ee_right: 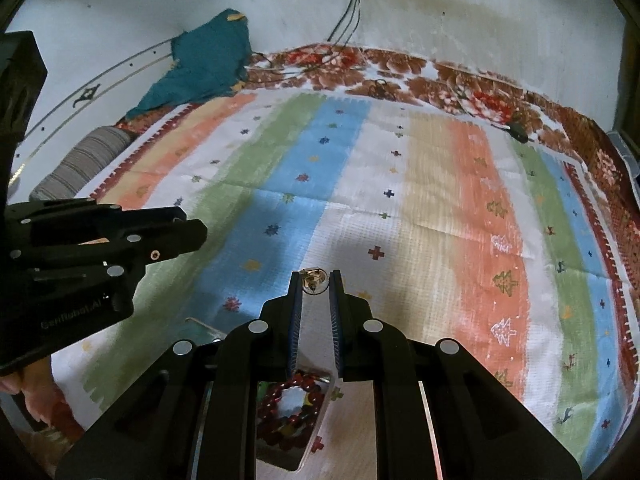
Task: Organize jewelry
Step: 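Carry the silver ring with the left tool while the right tool carries the gold charm over the tin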
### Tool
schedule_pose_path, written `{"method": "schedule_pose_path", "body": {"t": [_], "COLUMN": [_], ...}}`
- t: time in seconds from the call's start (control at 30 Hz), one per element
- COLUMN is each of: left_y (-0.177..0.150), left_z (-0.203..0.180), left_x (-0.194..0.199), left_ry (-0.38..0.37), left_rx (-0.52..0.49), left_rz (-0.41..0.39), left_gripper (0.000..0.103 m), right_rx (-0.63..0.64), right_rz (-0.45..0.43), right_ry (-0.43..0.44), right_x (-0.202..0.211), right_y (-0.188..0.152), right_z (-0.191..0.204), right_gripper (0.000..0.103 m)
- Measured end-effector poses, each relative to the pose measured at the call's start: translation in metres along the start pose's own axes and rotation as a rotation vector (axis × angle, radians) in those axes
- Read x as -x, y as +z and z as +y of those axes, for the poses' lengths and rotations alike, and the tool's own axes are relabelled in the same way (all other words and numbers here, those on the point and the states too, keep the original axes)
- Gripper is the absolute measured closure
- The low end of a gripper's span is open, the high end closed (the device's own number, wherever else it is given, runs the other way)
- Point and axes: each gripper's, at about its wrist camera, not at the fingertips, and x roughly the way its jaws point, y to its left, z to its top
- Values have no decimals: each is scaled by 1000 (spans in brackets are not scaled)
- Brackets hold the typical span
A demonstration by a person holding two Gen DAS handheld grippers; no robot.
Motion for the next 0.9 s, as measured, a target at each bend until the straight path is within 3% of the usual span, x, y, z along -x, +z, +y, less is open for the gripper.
{"method": "schedule_pose_path", "body": {"t": [0.9], "left_y": [-38], "left_z": [-5], "left_x": [57], "left_ry": [-36], "left_rx": [5], "left_rz": [-59], "left_gripper": [83], "right_rx": [9], "right_rz": [-21], "right_ry": [47], "right_x": [39], "right_y": [-34], "right_z": [21], "right_gripper": [88]}}
